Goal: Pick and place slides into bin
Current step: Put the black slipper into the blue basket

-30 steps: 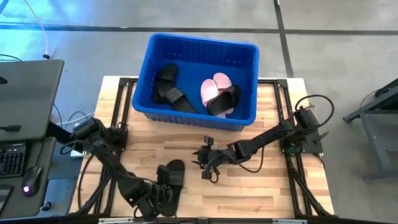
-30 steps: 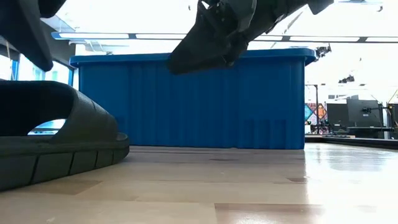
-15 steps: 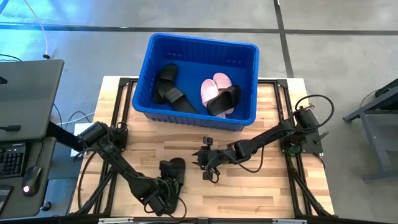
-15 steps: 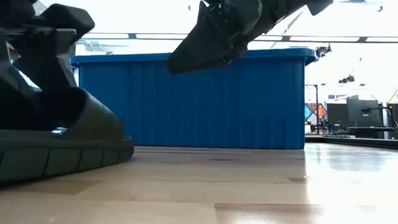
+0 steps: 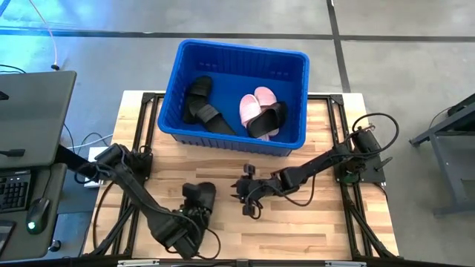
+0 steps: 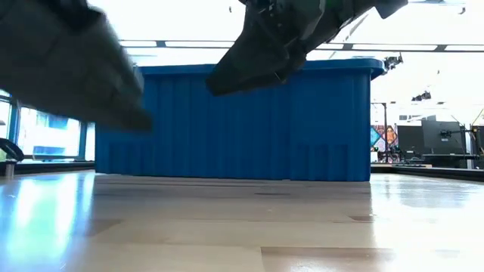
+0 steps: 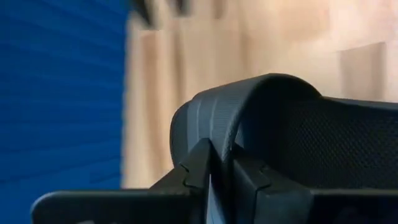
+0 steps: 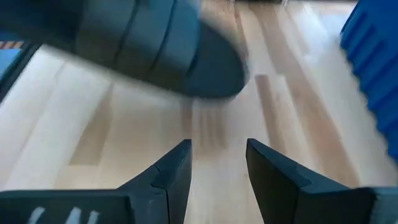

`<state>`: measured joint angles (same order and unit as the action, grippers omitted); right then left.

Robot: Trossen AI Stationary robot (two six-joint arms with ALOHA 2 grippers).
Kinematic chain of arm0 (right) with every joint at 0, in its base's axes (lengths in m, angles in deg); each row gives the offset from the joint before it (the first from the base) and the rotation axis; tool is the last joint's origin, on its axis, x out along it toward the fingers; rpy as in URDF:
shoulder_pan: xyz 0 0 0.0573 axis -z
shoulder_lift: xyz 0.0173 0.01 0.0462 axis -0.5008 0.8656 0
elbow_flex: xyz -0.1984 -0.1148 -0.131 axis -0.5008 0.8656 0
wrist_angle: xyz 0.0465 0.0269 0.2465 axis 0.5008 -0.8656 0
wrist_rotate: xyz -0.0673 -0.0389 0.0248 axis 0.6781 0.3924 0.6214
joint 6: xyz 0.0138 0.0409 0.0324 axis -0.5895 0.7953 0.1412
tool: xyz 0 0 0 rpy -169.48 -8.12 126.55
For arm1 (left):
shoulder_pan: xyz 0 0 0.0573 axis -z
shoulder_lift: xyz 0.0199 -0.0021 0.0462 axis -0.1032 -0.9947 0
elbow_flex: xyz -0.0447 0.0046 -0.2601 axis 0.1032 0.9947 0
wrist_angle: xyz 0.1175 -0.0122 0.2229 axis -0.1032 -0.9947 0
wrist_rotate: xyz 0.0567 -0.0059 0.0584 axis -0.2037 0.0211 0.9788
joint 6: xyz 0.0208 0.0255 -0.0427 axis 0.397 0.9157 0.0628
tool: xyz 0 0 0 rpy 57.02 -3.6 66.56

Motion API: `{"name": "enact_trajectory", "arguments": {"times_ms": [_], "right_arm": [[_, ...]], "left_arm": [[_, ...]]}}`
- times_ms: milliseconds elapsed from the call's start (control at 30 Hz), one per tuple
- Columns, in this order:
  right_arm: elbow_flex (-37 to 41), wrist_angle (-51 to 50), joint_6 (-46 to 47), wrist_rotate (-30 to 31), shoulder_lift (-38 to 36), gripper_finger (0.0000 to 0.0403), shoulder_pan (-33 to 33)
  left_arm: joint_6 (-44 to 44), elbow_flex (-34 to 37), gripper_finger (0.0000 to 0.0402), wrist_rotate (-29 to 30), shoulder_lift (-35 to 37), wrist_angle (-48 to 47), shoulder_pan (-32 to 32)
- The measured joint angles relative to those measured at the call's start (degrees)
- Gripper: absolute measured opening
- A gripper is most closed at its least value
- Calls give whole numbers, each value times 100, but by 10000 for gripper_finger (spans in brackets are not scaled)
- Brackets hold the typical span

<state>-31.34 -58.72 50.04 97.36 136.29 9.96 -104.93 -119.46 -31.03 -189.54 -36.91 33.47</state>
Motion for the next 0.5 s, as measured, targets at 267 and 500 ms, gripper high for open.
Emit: {"name": "enact_trajectory", "arguments": {"times_ms": [267, 500], "right_arm": [[0, -404, 722, -300, 2, 142, -20], [-2, -648, 1129, -322, 0, 142, -131]], "left_arm": [[1297, -2054, 19, 1079, 274, -1549, 26], [2950, -3487, 6, 3051, 833, -1634, -595]]}}
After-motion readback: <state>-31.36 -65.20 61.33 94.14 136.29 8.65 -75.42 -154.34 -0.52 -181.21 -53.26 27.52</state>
